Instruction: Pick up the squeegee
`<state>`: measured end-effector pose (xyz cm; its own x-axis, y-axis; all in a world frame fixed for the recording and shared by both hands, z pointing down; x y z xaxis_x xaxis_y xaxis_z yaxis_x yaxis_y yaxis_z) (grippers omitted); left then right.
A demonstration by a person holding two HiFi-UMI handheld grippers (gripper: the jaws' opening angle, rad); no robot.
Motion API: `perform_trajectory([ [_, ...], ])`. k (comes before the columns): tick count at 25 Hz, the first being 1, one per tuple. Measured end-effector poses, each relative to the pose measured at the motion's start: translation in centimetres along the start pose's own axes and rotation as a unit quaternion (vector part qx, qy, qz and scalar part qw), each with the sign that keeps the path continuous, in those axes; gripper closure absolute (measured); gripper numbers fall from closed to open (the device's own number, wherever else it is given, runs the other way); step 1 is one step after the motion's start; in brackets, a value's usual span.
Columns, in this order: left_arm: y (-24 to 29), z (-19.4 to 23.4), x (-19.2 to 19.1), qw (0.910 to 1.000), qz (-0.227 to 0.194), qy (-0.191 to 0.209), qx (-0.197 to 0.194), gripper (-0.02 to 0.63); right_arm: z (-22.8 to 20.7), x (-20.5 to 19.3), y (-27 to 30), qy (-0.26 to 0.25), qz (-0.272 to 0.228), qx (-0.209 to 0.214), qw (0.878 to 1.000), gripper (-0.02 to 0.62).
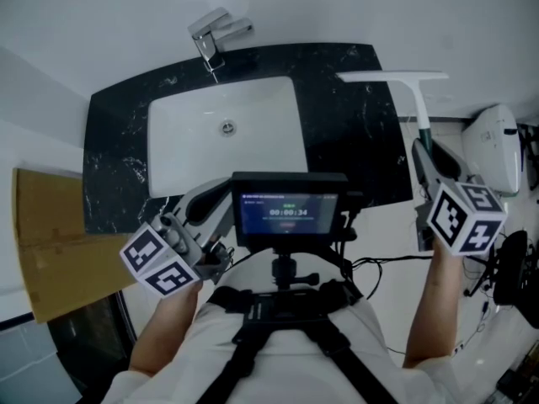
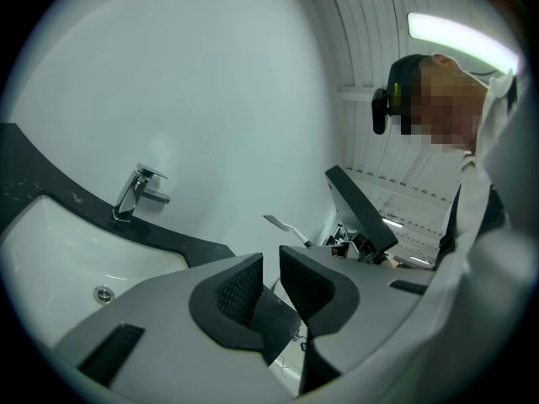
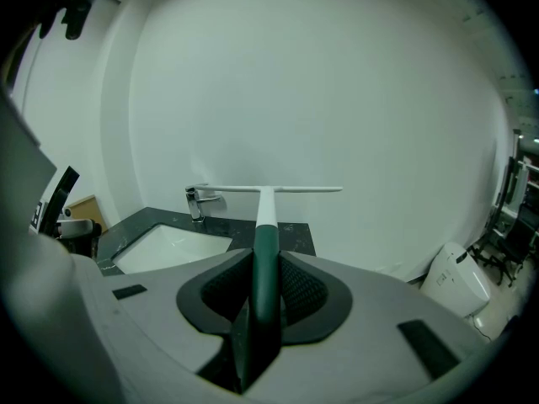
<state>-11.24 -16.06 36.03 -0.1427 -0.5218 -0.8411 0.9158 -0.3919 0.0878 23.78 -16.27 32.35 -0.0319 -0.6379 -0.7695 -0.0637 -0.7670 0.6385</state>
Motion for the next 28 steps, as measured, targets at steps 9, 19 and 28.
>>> perform_trajectory([
  [9,-0.3,-0.3,0.2,1.0000,-0.005,0.001,0.002,0.549,0.5,-0.1,-0.5,-0.005,0.000,0.007,1.000,0.509],
  [19,-0.4,-0.5,0.3,1.0000,-0.008,0.003,0.002,0.549,1.0,-0.3,-0.7,-0.012,0.000,0.015,1.000,0.509],
  [28,-0.5,-0.7,0.4,0.9999,-0.010,0.004,0.002,0.549,1.5,-0.4,-1.0,-0.019,0.000,0.022,1.000,0.509],
])
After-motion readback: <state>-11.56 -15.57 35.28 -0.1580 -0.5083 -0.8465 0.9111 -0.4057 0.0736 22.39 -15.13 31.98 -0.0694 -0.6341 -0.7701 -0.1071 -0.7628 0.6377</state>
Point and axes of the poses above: the fingertips, and each gripper's own axes: y forward along the fingers, z to its left, x out of its top, the point moved 5 cm from there along -y, backward along the fingers, and after that the axes turned 7 degrees about z, right-handed, at the moved point
